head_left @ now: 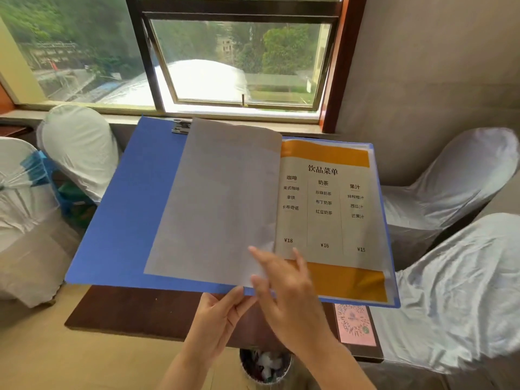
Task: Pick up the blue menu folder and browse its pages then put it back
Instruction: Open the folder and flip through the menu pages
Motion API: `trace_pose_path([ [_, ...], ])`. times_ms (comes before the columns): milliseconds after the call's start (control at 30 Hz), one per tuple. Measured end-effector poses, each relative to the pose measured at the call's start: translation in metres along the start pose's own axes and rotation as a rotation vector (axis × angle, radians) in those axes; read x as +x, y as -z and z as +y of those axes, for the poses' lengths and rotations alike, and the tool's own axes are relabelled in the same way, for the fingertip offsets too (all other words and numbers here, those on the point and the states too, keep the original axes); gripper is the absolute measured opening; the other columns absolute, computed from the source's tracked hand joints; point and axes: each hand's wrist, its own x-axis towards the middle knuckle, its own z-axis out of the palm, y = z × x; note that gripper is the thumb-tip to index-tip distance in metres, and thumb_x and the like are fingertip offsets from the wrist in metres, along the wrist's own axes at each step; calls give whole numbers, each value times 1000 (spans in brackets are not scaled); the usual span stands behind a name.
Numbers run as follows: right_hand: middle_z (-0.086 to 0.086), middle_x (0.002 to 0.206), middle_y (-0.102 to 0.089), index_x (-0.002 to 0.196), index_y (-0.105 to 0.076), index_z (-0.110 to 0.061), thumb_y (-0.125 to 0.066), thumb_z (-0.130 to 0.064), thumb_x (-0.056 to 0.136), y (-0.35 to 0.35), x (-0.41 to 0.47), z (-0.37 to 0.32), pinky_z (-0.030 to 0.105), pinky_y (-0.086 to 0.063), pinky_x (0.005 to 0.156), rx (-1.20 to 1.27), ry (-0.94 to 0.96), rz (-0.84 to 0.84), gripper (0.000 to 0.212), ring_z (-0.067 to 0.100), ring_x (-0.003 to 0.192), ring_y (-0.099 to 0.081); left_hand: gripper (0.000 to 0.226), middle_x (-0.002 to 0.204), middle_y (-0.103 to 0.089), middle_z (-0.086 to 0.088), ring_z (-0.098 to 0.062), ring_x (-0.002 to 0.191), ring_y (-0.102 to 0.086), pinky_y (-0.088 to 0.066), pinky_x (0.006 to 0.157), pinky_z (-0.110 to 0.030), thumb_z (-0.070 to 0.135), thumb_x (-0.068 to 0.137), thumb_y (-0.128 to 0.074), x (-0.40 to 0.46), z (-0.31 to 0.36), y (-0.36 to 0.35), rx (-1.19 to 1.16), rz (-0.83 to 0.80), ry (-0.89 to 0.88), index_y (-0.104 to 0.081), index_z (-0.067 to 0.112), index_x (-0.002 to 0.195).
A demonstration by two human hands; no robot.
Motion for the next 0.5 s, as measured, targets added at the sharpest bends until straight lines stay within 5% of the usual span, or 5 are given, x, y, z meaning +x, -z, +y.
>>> trace_pose_path([
  [167,22,141,-39,133,-42,-20,-69,-15,79,54,-7,61,59,-33,103,-269,-279,439,61,37,130,-35,45,84,-75,-16,-27,79,-74,-61,62,-32,-4,72,-58,3,9,11,-89,66,-1,-50,3,115],
  [233,22,146,-28,141,-32,-23,-74,-12,76,79,-13,85,54,-39,96,-116,-524,352,78,38,129,-35,43,81,-74,-16,-27,78,-74,-61,62,-33,-3,72,-58,4,13,15,-91,93,-9,-48,3,114],
  [300,12,141,-40,142,-22,-37,-69,-13,81,97,-22,99,36,-55,75,292,-716,172,80,24,112,-54,38,75,-74,-14,-25,76,-74,-61,61,-32,-2,72,-58,8,16,18,-75,76,19,-50,3,109],
  [367,1,120,-63,136,-30,-47,-64,-8,84,104,-27,106,24,-57,59,595,-695,40,73,17,92,-68,36,74,-73,-14,-24,74,-74,-60,60,-31,-2,72,-58,9,18,22,-71,76,12,-49,2,106],
  [500,-12,103,-72,119,-56,-39,-61,2,83,104,-28,106,24,-59,60,607,-592,-12,55,10,91,-70,38,81,-75,-13,-25,79,-74,-61,63,-33,-1,71,-59,11,23,28,-58,68,-14,-55,9,107],
])
